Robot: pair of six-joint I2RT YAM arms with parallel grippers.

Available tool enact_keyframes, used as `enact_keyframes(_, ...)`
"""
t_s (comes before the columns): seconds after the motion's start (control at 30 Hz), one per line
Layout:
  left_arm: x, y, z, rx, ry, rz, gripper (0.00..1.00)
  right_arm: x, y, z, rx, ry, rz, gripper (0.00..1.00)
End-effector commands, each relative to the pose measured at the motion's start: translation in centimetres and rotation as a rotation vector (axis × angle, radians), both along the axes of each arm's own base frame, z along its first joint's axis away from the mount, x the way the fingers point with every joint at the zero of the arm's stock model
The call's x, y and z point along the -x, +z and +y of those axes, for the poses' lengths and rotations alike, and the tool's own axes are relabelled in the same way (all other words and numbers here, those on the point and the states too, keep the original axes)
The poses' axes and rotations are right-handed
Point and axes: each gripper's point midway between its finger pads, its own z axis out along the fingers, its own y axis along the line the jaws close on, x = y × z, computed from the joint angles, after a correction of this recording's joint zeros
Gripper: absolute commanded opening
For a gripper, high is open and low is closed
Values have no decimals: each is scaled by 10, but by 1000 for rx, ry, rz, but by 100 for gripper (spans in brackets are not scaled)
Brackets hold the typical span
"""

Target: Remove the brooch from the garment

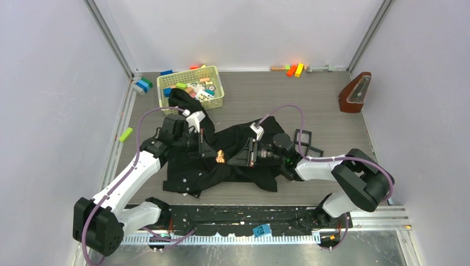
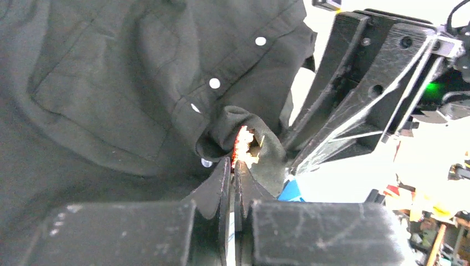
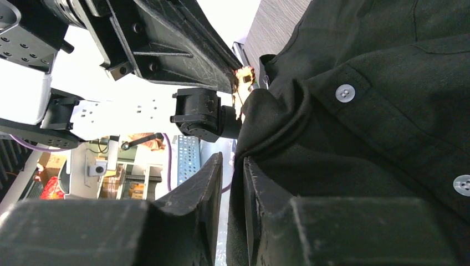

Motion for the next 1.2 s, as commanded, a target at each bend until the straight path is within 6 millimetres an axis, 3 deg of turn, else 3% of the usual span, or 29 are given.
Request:
enact_keyframes(0.0, -12, 1, 15, -98, 58, -39, 0, -4, 22, 2, -58, -15, -85, 23)
enact_keyframes(0.1, -4, -12, 25, -208, 13, 39, 0, -9, 18, -2, -6, -52, -97, 13)
enact_keyframes(0.2, 18, -17, 25, -283, -107, 103, 0, -20, 12, -10, 82, -127, -128, 2)
enact_keyframes(0.27, 34, -17, 22, -291, -160, 162, 0, -31, -1, -18, 178, -198, -122, 1)
enact_keyframes(0.47, 65, -9, 8, -255, -278, 228, 0, -53, 1, -29, 300, -300, -181, 1)
enact_keyframes(0.7, 77, -16, 9, -280, -304, 266, 0, -100, 31, -47, 402, -482, -284, 0)
enact_keyframes(0.83, 80, -19, 7, -282, -321, 268, 0, -143, 66, -70, 468, -657, -342, 0)
enact_keyframes(0.93, 78, -19, 6, -281, -322, 260, 0, -159, 100, -72, 465, -686, -370, 0)
enact_keyframes(1.0, 71, -15, 5, -276, -298, 230, 0, -161, 107, -66, 474, -652, -379, 0)
enact_keyframes(1.07, 62, -3, 2, -227, -269, 190, 0, -154, 101, -56, 478, -573, -374, 4)
enact_keyframes(1.1, 58, 5, 0, -173, -253, 178, 0, -149, 92, -50, 486, -519, -360, 13)
enact_keyframes(1.13, 55, 10, -1, -120, -243, 171, 0, -147, 80, -49, 505, -494, -343, 24)
enact_keyframes(1.17, 50, 16, 0, -66, -227, 166, 0, -141, 67, -49, 537, -464, -315, 48)
